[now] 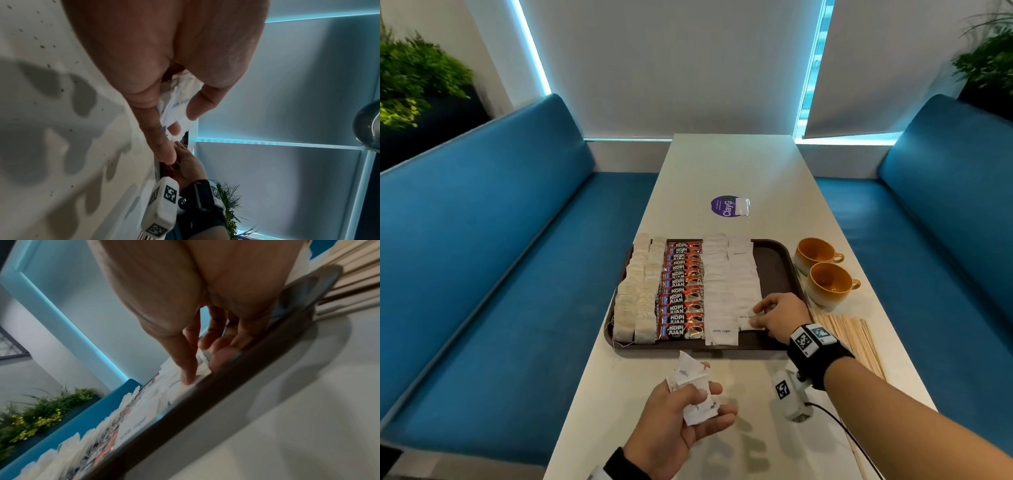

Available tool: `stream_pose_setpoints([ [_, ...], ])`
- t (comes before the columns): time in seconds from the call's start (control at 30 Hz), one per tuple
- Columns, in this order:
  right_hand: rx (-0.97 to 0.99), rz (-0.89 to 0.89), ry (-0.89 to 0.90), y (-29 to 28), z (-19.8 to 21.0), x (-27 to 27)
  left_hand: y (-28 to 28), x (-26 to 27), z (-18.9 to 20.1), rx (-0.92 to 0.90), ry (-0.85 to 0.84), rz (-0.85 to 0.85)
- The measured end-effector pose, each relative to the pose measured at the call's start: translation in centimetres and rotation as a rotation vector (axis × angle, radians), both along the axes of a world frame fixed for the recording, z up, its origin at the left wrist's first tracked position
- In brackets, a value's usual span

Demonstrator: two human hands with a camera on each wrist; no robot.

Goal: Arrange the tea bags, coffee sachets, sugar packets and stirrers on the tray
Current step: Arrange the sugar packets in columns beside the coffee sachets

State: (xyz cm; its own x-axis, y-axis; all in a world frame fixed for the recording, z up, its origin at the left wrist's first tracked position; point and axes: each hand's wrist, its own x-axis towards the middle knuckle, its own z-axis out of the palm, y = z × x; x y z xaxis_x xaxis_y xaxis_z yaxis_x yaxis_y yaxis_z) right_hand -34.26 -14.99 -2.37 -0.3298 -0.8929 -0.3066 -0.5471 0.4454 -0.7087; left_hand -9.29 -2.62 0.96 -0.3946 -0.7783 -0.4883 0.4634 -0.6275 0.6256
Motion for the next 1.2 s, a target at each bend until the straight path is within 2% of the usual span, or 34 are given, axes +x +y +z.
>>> stream_pose_setpoints([
  [0.2,-0.139,-0.003,-0.025,2.0,1.6,-0.2,0.3,0.3,0.1,-0.014,0.037,-0.018],
  [0.4,-0.202,0.111,-0.169,8.2,6.0,2.4,0.6,-0.1,0.2,-0.065,0.033,-0.052],
  [0.5,-0.220,0.153,-0.297,11.9,7.2,4.0,1.0,-0.5,0.4,-0.097,-0.001,-0.098],
  [0.63,-0.209,0.175,-0.433,15.2,6.9,5.0,1.7,-1.0,0.8,-0.147,-0.057,-0.141],
  [0.93,-0.211,0.184,-0.487,17.4,6.0,4.3,2.6,-1.4,1.2,-0.219,-0.250,-0.153],
  [1.1,-0.201,0.135,-0.561,17.8,5.9,4.1,3.0,-1.5,1.4,-0.250,-0.249,-0.179],
  [1.2,-0.178,0.105,-0.608,18.1,6.0,4.1,3.2,-1.7,1.8,-0.235,-0.190,-0.187],
])
